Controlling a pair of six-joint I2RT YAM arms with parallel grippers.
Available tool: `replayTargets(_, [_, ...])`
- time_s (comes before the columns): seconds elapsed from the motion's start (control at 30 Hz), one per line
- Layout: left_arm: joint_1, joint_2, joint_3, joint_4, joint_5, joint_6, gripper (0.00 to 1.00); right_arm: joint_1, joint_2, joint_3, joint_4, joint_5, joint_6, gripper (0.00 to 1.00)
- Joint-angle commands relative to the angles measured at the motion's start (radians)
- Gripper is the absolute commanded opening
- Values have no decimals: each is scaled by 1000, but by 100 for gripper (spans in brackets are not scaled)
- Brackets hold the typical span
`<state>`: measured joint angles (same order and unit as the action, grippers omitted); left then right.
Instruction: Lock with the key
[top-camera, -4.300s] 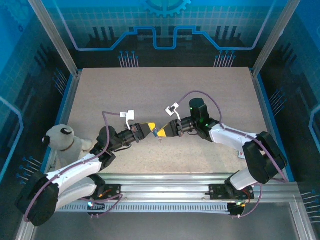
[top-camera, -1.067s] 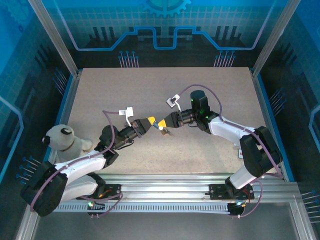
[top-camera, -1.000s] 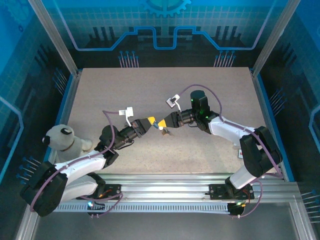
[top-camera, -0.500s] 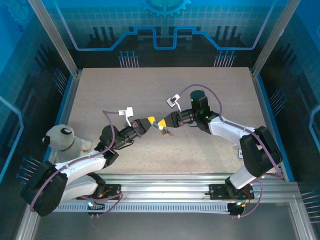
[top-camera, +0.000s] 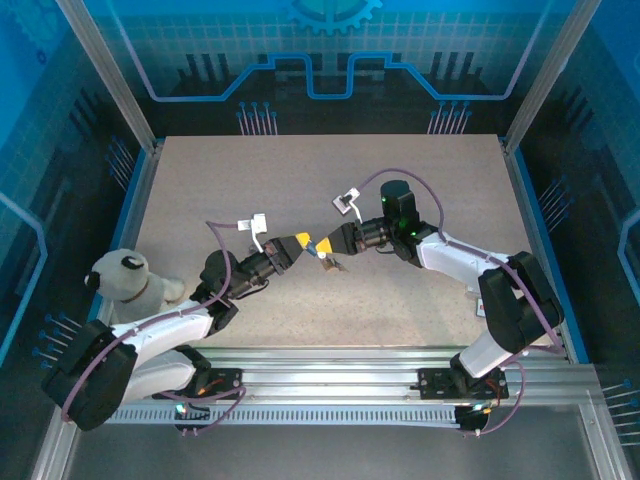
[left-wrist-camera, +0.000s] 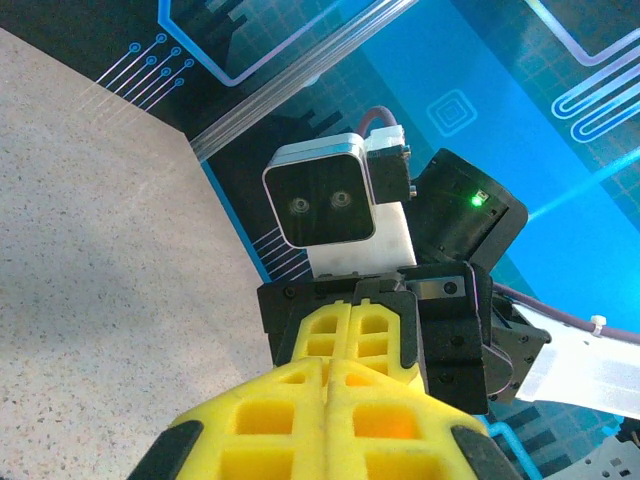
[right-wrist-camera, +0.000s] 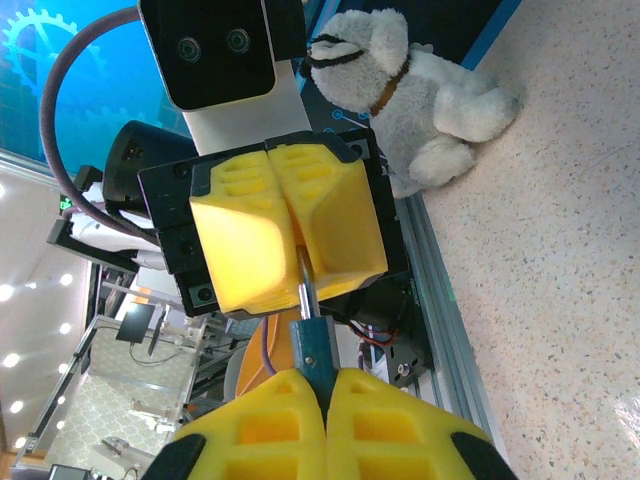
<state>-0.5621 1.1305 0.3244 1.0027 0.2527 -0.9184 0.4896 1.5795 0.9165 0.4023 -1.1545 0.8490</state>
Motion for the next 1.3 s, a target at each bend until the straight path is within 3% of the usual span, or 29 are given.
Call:
replayTargets(0.0, [-75, 24, 3, -59, 182, -3, 0, -13, 13, 81, 82, 156, 15, 0])
replayTargets(0.97, [-94, 8, -19, -64, 101, -4, 0, -39, 3, 45, 151, 177, 47, 0])
replayTargets(1.13, [-92, -13, -21, -136, 7, -18, 0, -69, -27, 25, 124, 172, 21, 23])
replayTargets(1.27, [-90, -21, -5, -184, -42, -14, 0, -85, -81, 15, 8, 209, -67, 34])
